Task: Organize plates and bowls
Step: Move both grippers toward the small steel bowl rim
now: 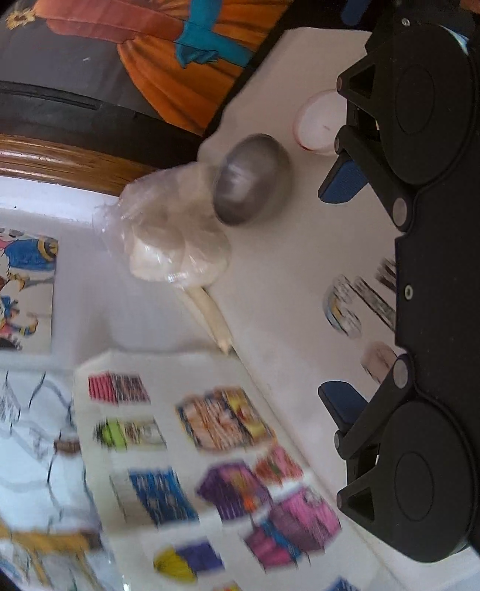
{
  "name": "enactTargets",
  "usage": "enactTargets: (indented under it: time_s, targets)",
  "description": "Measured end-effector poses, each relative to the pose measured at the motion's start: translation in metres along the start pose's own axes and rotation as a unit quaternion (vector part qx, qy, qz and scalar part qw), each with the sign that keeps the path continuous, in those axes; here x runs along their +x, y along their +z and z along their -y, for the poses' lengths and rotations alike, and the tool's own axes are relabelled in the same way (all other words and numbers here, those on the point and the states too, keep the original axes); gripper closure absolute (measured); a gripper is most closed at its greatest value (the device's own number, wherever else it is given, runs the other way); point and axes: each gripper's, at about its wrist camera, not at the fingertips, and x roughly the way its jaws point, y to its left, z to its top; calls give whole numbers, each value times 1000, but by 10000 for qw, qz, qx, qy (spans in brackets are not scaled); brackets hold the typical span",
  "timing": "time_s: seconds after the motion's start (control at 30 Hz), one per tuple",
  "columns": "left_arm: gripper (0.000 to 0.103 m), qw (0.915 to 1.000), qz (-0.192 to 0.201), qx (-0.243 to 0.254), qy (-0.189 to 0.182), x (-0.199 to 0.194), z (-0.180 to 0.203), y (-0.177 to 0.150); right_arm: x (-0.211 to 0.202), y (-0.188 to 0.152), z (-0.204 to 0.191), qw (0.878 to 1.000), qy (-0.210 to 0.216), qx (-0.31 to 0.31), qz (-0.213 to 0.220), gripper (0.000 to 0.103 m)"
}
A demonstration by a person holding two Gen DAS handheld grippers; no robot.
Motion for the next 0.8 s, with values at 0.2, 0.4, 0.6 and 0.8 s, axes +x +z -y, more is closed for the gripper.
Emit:
enactTargets:
  time_s: [0.2, 0.4, 0.6, 0.8]
  targets:
    - [1, 9995, 87, -249, -152, 48, 27, 22, 49, 18, 31, 9992, -340, 89, 171, 0]
    - [1, 9968, -95, -705, -358, 101, 32, 35, 105, 32, 52, 9992, -323, 215, -64, 0]
    - [1, 9935, -176, -1040, -434, 134, 36, 41, 144, 40, 57, 9989, -231, 100, -387, 0]
    - [1, 9931, -258, -1048, -455, 150, 42, 43, 172, 51, 56, 9972, -116, 233, -695, 7]
